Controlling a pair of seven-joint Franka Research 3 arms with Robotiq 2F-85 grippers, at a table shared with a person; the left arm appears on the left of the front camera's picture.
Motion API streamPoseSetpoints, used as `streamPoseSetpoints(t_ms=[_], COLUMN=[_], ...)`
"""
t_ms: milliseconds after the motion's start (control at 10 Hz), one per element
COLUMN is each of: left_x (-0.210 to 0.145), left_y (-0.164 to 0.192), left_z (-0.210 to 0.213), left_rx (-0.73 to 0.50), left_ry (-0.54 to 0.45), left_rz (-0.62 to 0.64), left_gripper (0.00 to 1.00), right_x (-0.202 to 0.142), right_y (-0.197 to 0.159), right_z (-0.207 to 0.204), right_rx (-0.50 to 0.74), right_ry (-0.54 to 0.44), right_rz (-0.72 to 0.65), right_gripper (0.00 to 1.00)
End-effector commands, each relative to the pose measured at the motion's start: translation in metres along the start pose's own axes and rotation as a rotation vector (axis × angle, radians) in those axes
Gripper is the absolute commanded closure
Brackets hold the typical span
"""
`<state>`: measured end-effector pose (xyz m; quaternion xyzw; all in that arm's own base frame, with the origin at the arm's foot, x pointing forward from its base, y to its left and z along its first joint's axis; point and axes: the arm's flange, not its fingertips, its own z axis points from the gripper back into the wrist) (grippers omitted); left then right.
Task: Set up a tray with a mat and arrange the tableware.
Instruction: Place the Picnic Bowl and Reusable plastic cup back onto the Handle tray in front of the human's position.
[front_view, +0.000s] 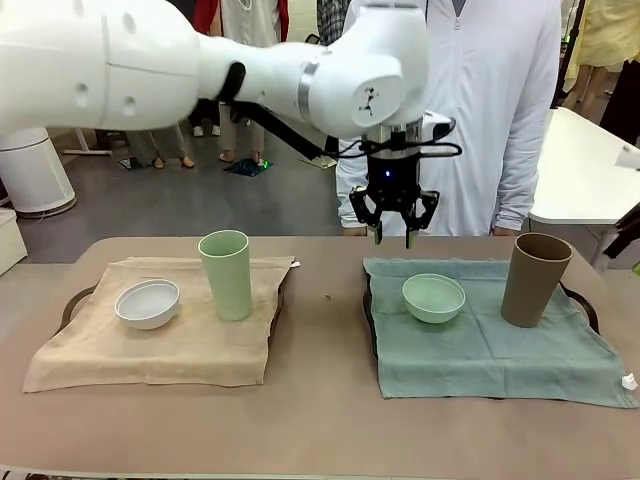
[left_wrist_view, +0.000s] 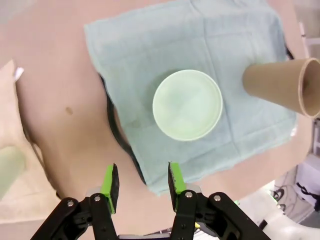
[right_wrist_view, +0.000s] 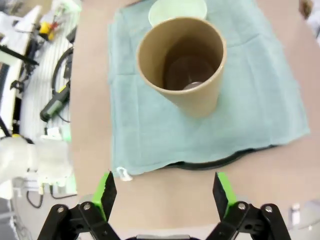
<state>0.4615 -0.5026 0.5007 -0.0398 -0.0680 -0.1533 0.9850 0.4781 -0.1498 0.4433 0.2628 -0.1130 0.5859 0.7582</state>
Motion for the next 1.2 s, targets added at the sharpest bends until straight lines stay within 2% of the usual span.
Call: streamPoseSetpoints(t_ms=[0,100,300,400,500,1100], left_x=[-0.039,-0.048,-0.062,-0.039,-0.039,-0.039], left_y=[0.01,0.012,0.02,0.008,0.008,0.008], left_z=[0.026,0.04,0.062,0.052,0.052,0.052], left_rx=[0.057,0.085,0.137,0.065,0.065,0.065], left_ry=[-0.029,-0.049,-0.093,-0.051,-0.051,-0.051], left_rz=[0.069,0.098,0.159,0.078,0.078,0.078], left_gripper=[0.47,0.47,0.47,0.47,0.47,0.47], right_x=[0.021,0.028,0.036,0.04,0.032,0.032], right_y=[0.063,0.088,0.112,0.103,0.108,0.108], right_z=[0.011,0.022,0.037,0.033,0.05,0.05], right_rx=[-0.094,-0.132,-0.211,-0.234,-0.174,-0.174], right_ry=[0.074,0.09,0.071,0.049,0.055,0.055], right_rz=[-0.16,-0.21,-0.37,-0.271,-0.282,-0.282], right_gripper=[0.0,0.0,0.0,0.0,0.0,0.0])
